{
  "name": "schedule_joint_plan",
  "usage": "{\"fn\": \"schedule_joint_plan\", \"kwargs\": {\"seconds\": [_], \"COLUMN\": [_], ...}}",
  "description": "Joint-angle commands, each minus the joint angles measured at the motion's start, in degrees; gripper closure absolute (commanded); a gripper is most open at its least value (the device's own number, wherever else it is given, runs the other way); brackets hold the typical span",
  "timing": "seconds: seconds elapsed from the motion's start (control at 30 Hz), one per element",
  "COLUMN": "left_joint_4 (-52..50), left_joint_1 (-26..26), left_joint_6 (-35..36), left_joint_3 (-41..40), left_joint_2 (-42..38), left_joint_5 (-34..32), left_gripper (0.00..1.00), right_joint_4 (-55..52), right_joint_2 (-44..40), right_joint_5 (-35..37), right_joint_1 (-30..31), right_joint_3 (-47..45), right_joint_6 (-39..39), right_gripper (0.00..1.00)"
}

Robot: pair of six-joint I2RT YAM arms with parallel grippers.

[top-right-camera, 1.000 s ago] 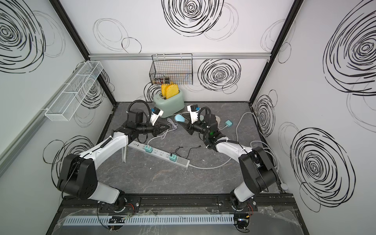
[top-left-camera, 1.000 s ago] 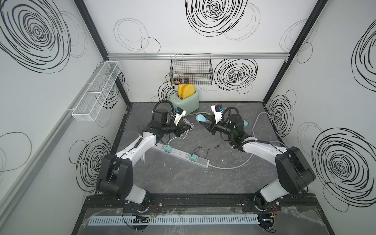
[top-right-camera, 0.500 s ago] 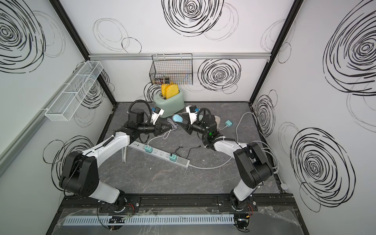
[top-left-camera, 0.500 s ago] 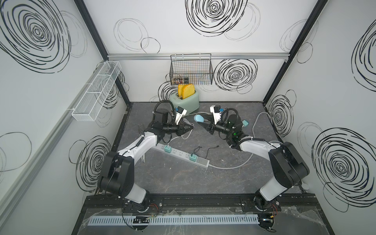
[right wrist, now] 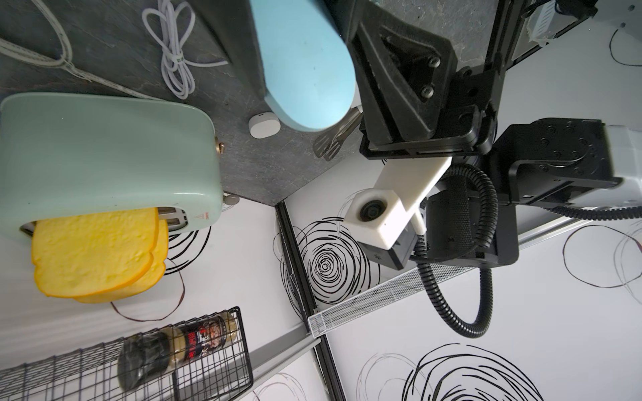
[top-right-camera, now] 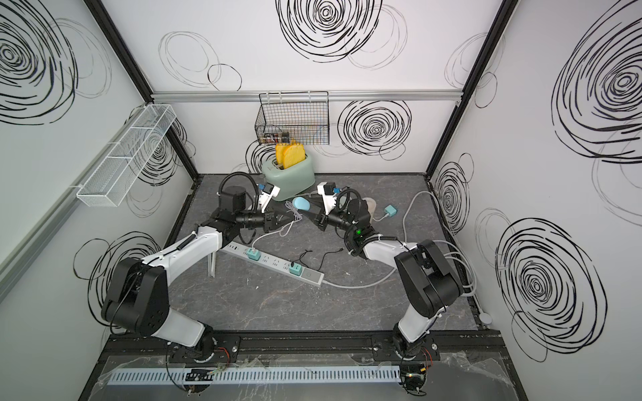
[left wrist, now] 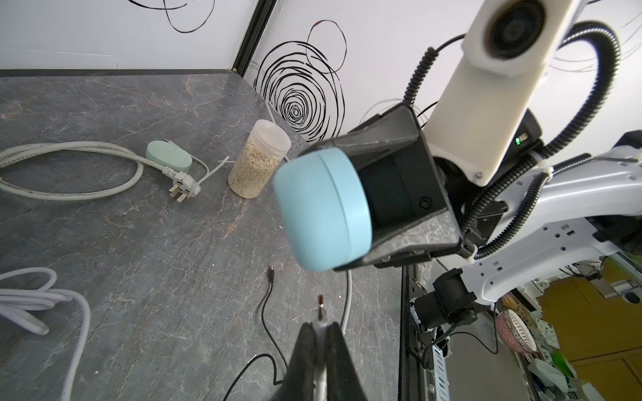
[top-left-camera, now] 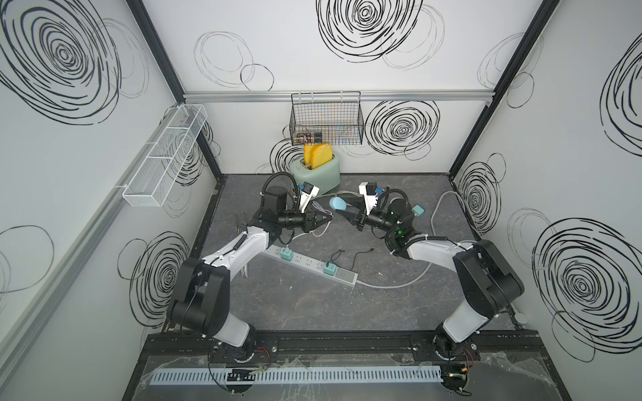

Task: Charge the bluetooth headset
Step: Insert the charging cable into the bluetooth headset.

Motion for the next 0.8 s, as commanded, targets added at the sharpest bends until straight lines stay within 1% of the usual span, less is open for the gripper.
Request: {"fn": "schedule_joint_plan", "kwargs": {"seconds": [0.0,0.2,0.53,0.77], "left_joint_4": [4.4,4.6,3.3,2.2], "left_joint_1": [-0.1,0.0,0.0,-0.1], "left_joint_6": [-1.5,-1.7,-0.5,0.8], "left_joint_3": [-0.6,-0.6,-0.4,-0.2], "left_joint_2": [0.6,0.7,0.4,-0.6], "left_joint_5": [2.3,2.0,0.7,-0.6], "left_gripper": [1.0,1.0,1.0,1.0], "right_joint_4": [5.4,5.2,5.6,2.8], "right_joint_2": [0.3,-0.1,-1.0,-2.2], "right_joint_5": [-0.8,0.3,0.9,2.0], "right_joint_1": [0.7,1.7,2.4,3.3], "right_joint_3": [-1.2,-2.0,-3.0,-3.4], "right_joint_6": [-0.2,-1.5,-1.5,-3.8], "right_gripper": [0.79,0.79,0.8,0.8]}}
